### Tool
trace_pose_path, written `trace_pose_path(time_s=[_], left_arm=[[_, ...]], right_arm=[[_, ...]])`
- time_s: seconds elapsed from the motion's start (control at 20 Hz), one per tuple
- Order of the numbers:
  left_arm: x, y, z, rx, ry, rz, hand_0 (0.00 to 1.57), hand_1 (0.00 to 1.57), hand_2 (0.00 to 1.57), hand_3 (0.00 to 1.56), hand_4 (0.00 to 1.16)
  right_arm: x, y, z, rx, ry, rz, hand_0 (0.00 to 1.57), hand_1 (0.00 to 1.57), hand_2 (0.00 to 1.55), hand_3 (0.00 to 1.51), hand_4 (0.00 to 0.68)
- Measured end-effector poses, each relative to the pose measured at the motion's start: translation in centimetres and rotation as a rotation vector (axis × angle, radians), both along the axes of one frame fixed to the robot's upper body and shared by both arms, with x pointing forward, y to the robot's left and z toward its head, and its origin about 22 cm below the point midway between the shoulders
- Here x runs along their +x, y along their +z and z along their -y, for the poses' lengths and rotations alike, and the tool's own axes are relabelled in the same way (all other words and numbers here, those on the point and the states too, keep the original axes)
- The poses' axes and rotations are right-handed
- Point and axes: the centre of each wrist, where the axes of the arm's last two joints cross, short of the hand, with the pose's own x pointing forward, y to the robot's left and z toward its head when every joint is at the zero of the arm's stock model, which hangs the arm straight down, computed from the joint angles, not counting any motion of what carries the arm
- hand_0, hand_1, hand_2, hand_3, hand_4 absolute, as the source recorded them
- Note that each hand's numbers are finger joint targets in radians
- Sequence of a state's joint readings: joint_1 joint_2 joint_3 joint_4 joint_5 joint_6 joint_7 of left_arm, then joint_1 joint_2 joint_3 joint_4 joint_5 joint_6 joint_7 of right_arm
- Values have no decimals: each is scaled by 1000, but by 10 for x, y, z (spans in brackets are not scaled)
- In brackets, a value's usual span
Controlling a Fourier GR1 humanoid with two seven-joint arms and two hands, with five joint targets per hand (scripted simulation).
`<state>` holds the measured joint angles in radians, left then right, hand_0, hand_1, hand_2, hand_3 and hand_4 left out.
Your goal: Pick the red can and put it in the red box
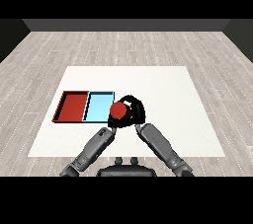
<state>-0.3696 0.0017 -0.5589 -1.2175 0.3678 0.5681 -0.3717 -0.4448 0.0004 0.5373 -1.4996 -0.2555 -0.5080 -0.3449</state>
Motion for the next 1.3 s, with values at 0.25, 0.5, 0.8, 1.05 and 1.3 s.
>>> trace_pose_path(time_s=[0.25, 0.5, 0.8, 1.05, 1.3], left_arm=[[4, 2, -3, -17, 23, 56, 1571, 1571, 1571, 1513, 1147], [4, 3, -4, -23, 41, 79, 1571, 1571, 1571, 1513, 1147], [5, 3, -4, -4, 71, 85, 1571, 1571, 1571, 1495, 1133], [8, 4, -5, 4, 78, 109, 1571, 1571, 1571, 1483, 1134], [9, 7, -13, 5, 94, 109, 1571, 1571, 1571, 1467, 1129]], right_arm=[[-2, -4, -1, -10, -2, -37, 0, 0, 0, 0, 0], [-1, -2, -2, -64, -12, -65, 0, 0, 0, 0, 0], [0, 0, 0, -75, -16, -89, 0, 0, 0, 0, 0], [-4, -2, 7, -69, -33, -107, 0, 0, 0, 0, 0], [-3, -3, 16, -57, -34, -116, 0, 0, 0, 0, 0]])
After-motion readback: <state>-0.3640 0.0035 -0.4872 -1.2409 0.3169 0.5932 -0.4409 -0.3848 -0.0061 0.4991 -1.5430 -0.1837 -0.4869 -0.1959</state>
